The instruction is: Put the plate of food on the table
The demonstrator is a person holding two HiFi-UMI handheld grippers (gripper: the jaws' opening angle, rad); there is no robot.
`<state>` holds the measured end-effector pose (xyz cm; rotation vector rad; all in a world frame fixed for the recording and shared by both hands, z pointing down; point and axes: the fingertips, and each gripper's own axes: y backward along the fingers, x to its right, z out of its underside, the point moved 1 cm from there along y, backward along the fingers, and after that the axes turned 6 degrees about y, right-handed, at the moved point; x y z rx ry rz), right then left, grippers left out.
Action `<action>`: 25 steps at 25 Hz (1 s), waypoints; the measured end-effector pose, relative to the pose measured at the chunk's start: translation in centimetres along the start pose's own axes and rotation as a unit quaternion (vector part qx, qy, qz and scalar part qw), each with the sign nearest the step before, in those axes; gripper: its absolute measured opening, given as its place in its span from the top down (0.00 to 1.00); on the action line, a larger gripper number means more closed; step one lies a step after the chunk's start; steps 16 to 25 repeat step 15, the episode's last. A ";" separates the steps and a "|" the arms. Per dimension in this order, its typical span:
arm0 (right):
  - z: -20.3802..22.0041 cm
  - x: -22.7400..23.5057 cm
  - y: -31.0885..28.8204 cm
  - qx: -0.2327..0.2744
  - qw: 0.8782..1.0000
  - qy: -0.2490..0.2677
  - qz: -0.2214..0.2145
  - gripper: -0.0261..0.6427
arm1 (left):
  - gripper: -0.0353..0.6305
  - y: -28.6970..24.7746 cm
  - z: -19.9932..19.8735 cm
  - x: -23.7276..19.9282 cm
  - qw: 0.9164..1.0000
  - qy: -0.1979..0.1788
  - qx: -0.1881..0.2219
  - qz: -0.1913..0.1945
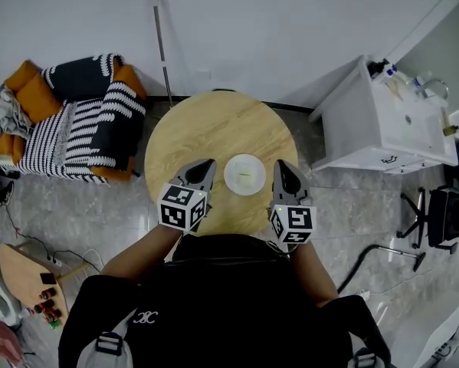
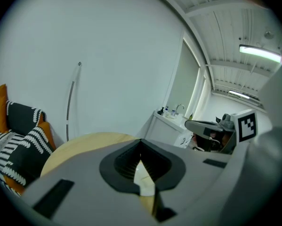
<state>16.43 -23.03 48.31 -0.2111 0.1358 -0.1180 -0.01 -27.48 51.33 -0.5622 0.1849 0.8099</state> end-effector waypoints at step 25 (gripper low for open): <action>0.6 -0.5 0.7 -0.006 1.000 0.007 0.015 0.95 | 0.94 0.3 1.0 -0.2 1.000 -0.010 -0.014 0.010</action>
